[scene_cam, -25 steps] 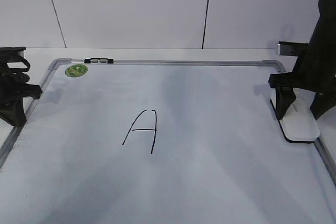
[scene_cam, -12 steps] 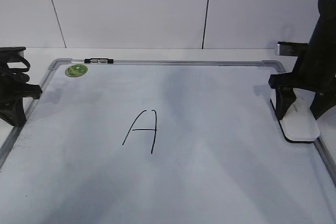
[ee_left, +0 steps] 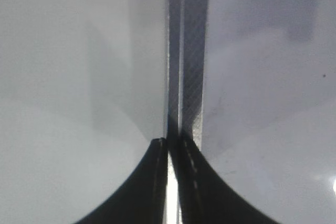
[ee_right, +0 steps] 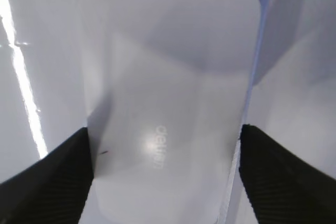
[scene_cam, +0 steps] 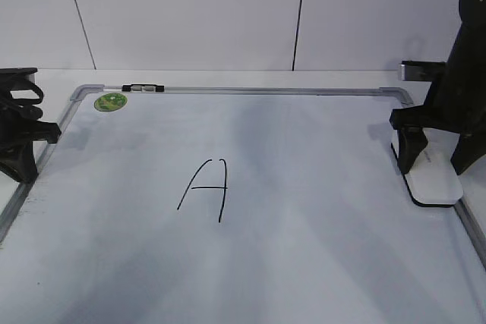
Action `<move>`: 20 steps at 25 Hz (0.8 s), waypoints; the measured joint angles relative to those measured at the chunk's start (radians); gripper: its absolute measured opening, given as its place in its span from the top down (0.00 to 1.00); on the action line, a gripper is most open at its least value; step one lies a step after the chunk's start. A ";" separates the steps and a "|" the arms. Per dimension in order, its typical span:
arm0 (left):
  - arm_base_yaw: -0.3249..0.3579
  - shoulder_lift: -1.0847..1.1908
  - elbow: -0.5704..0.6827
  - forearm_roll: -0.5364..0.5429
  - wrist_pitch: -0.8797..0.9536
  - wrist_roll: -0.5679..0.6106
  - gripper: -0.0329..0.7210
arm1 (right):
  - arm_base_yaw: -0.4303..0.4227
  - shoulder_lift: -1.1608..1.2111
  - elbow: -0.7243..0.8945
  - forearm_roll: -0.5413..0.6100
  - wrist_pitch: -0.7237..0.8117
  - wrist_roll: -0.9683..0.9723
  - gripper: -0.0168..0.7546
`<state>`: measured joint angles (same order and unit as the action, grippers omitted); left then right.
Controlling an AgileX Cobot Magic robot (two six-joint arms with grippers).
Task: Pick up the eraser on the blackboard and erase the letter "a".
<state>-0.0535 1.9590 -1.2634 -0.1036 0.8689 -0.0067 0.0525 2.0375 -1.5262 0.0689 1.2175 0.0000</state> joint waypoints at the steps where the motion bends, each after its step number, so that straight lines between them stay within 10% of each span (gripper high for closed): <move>1: 0.000 0.000 0.000 0.000 0.000 0.000 0.91 | 0.000 0.000 0.000 -0.001 0.000 0.000 0.11; 20: 0.000 0.000 0.000 -0.002 -0.002 0.000 0.91 | 0.000 -0.147 -0.140 -0.033 0.002 0.038 0.20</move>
<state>-0.0535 1.9590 -1.2634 -0.1051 0.8671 -0.0067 0.0525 1.8901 -1.6660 0.0354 1.2196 0.0380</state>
